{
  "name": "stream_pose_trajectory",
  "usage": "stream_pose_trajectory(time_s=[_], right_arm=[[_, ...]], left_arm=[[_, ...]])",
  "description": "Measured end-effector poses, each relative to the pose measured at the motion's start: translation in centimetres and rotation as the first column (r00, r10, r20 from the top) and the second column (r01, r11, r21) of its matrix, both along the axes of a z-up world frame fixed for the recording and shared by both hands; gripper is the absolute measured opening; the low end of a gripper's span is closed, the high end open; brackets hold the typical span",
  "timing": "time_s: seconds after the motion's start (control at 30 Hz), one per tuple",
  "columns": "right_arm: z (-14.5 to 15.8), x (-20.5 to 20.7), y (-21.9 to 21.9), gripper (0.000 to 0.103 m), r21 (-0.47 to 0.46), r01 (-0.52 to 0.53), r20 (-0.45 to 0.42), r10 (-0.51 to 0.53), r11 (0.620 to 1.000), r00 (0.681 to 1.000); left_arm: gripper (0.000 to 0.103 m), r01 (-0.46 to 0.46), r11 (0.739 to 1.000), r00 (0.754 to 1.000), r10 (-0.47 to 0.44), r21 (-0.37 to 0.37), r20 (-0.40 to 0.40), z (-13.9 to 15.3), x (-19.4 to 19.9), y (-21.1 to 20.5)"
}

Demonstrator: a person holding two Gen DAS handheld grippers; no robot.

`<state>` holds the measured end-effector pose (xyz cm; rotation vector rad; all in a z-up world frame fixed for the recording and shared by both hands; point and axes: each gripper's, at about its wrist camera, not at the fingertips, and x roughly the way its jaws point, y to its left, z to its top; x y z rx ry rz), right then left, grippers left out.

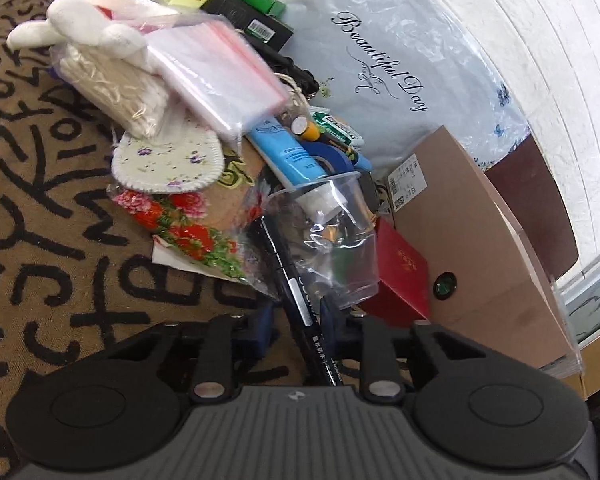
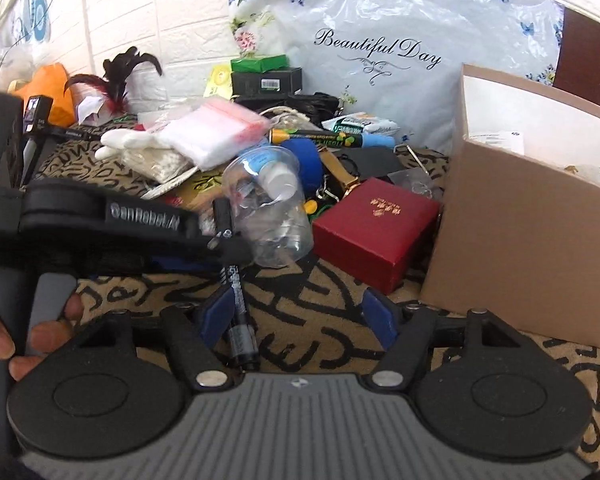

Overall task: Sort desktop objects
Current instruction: 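Grasp the black marker with the left gripper while the right gripper approaches the clear cup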

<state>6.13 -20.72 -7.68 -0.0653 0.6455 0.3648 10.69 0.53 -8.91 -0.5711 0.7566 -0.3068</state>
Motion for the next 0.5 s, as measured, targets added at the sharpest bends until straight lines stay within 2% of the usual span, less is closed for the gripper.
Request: stream_pose_trajectory(time_s=[0.07,0.33,0.4,0.5], right_arm=[[0.0,0.4,0.2,0.064,-0.009,0.0,0.003,0.0,1.0,1.0],[0.7,2.2,2.1,0.064,-0.009,-0.056,0.046,0.057,0.998,0.997],[0.8,3.0,2.9,0.064,-0.012,-0.075,0.059,0.076,0.997,0.995],[0.7,4.7,3.7,0.059,-0.007,-0.076,0.056,0.076,0.997,0.996]], left_arm=[[0.024,-0.005,1.0,1.0,0.005,0.026,0.007,0.4,-0.1,0.4],[0.025,-0.029,0.986,0.999,0.022,0.164,0.044,2.2,-1.1,2.2],[0.028,-0.026,0.981,0.999,0.016,0.194,0.051,2.2,-1.1,2.2],[0.036,-0.005,0.984,0.999,-0.002,0.177,0.04,1.8,-1.0,2.5]])
